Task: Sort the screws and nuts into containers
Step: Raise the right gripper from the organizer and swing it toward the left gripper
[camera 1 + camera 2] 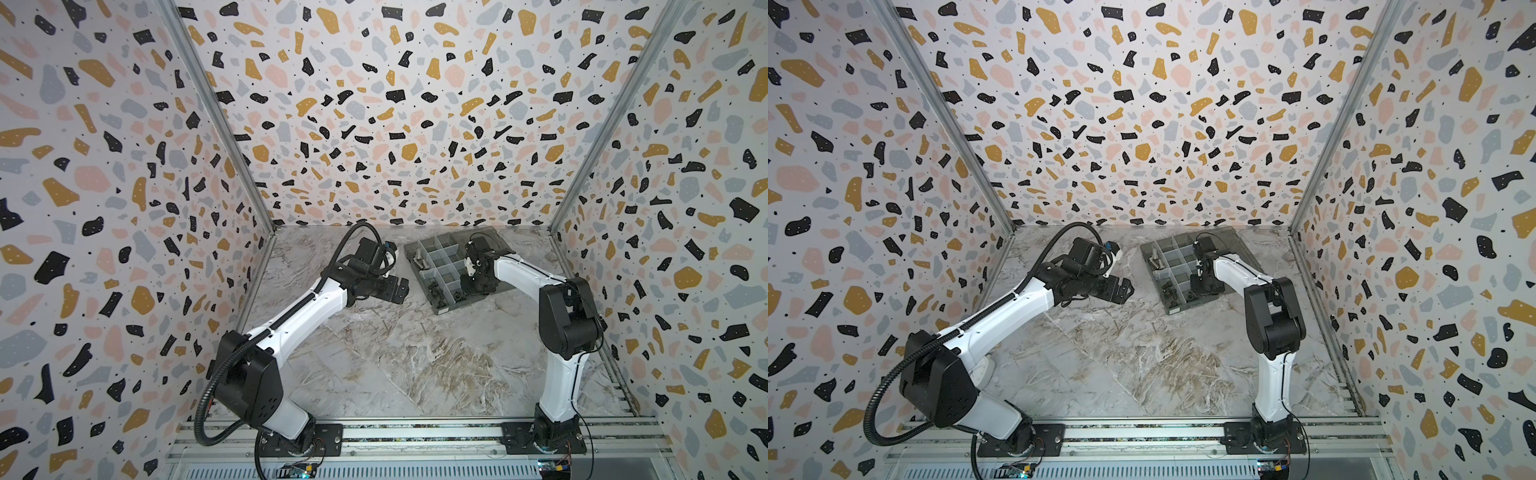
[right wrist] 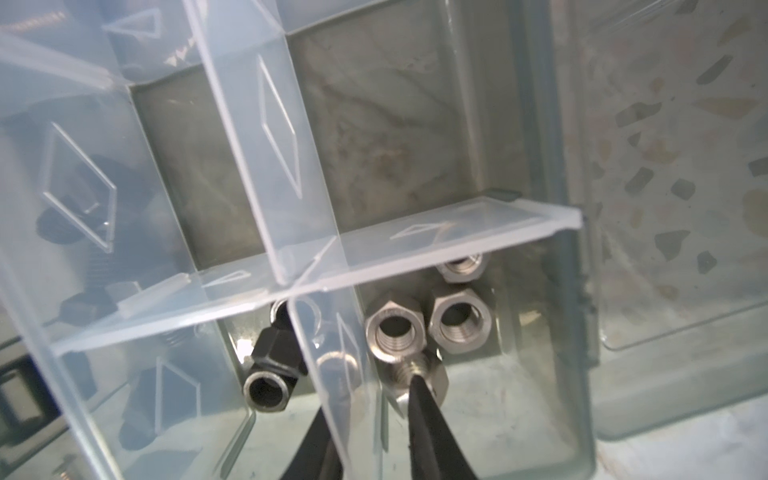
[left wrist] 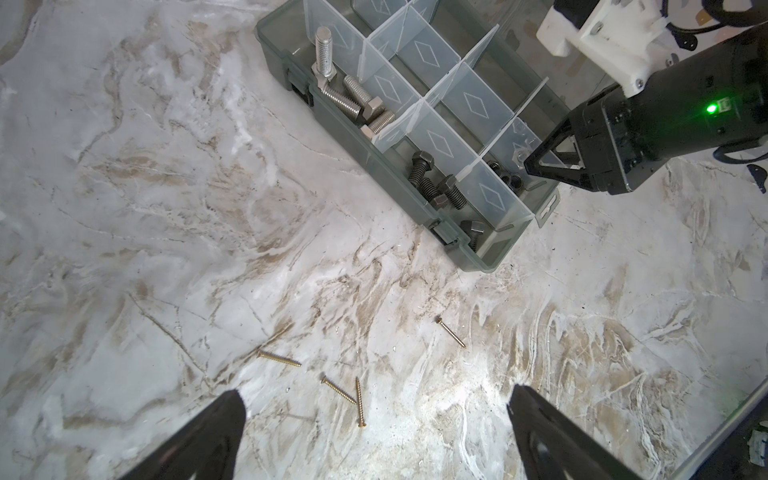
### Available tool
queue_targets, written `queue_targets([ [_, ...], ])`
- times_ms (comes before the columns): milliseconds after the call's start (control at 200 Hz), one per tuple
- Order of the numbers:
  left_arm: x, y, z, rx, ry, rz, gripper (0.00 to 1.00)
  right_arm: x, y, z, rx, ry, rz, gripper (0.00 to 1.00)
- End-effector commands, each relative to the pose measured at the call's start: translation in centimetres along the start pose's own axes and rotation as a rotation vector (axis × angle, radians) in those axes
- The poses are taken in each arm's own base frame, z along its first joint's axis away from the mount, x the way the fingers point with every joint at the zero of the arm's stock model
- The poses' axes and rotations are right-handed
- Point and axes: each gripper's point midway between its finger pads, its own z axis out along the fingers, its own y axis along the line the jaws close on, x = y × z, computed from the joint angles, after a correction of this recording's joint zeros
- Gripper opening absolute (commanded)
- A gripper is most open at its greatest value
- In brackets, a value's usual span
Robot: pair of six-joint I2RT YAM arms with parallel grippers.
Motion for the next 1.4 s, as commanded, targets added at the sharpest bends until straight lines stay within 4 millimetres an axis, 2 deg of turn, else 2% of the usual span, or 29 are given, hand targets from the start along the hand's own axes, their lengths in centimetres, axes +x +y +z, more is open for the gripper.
queue_targets([
  [0, -0.4, -0.1, 0.1, 0.021, -0.021, -0.001, 1.00, 4.9, -0.8, -0.1, 0.016, 0.143, 0.024, 0.27],
  [300, -0.1, -0.4, 0.3, 0.042, -0.015, -0.007, 1.00, 8.9, -0.3, -0.9, 0.017, 0.181, 0.037, 0.27],
  [611, 0.5, -0.5, 0.1, 0.051, -0.014, -0.014, 1.00, 14.8, 1.7, -2.3, 0.012, 0.242, 0.016, 0.27],
  [716, 0.6, -0.6, 0.0, 0.059, -0.018, -0.017, 1.00, 15.7, 1.9, -2.9, 0.016, 0.240, 0.015, 0.27],
  [846, 0.4, -0.8, 0.0, 0.070, -0.020, -0.018, 1.00, 14.5, 1.4, -4.4, 0.051, 0.199, 0.009, 0.30],
  [1041, -0.4, -1.1, -0.3, 0.078, -0.034, -0.016, 1.00, 8.9, 2.6, -10.4, 0.036, 0.057, -0.026, 0.36],
  [1116, -0.6, -1.0, -0.3, 0.073, -0.037, -0.015, 1.00, 7.3, 3.4, -12.0, 0.013, 0.024, -0.041, 0.42],
  [1211, -0.7, -0.7, -0.3, 0.053, -0.043, -0.015, 1.00, 6.0, 4.2, -12.3, -0.011, 0.009, -0.060, 0.43],
  [1317, -0.6, -0.1, -0.5, 0.020, -0.049, -0.011, 1.00, 5.2, 5.3, -11.4, -0.038, 0.015, -0.090, 0.42],
  [1392, -0.4, 0.5, -0.6, -0.009, -0.049, -0.013, 1.00, 4.5, 6.8, -10.8, -0.064, 0.010, -0.133, 0.40],
])
